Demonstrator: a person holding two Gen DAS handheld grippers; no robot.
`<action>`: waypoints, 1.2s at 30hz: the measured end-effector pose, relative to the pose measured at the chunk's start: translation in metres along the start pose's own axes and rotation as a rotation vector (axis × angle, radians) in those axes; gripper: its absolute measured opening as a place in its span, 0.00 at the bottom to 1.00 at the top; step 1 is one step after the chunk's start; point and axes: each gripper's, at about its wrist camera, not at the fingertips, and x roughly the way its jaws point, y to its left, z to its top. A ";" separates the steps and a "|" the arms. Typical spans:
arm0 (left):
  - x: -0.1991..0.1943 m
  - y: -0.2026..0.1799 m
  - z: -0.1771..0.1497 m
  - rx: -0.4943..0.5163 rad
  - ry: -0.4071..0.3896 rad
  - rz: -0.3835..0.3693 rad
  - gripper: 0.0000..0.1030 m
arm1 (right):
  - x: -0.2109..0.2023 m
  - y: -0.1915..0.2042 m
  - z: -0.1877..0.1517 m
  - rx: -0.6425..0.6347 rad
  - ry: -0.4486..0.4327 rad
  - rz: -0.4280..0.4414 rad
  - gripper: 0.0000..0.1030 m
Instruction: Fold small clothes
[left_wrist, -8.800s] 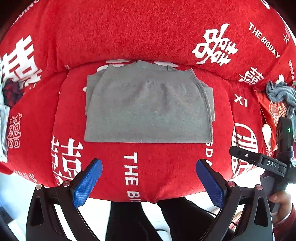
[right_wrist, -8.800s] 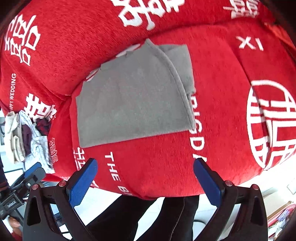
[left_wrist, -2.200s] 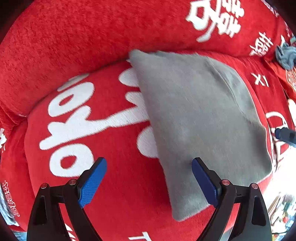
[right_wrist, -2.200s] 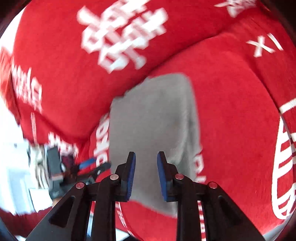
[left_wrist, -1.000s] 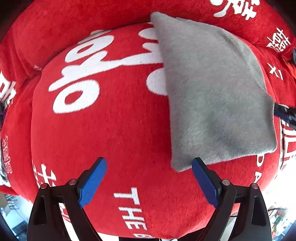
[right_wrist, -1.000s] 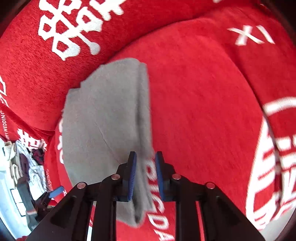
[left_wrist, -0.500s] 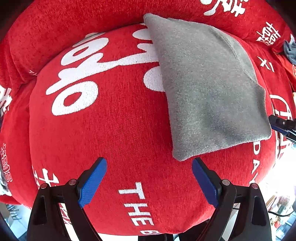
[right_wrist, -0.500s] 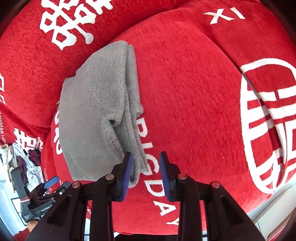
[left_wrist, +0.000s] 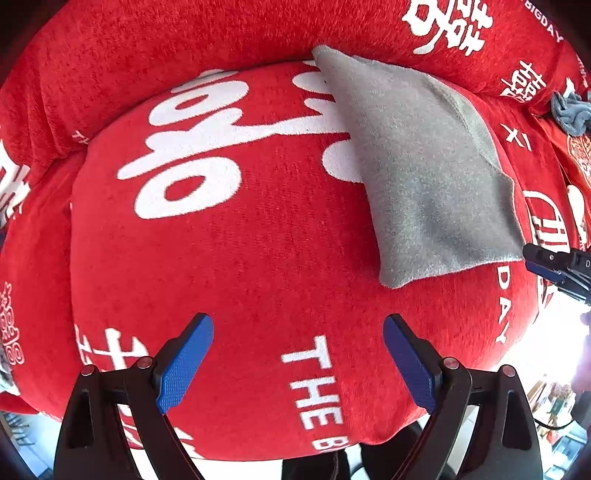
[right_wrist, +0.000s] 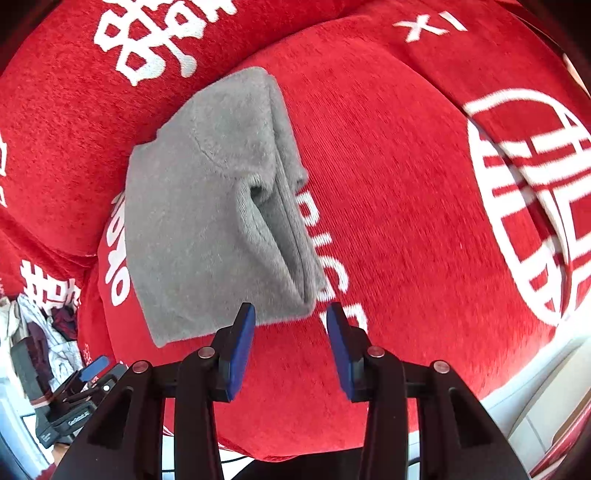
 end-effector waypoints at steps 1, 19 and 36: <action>-0.002 0.002 0.000 0.007 0.003 -0.003 0.91 | 0.000 0.001 -0.001 0.004 -0.004 0.001 0.43; -0.021 0.000 -0.004 0.040 -0.038 -0.053 1.00 | -0.032 0.014 0.001 -0.021 -0.122 -0.034 0.58; 0.005 0.019 0.002 -0.013 0.016 -0.050 1.00 | -0.023 0.010 -0.003 -0.006 -0.096 -0.063 0.59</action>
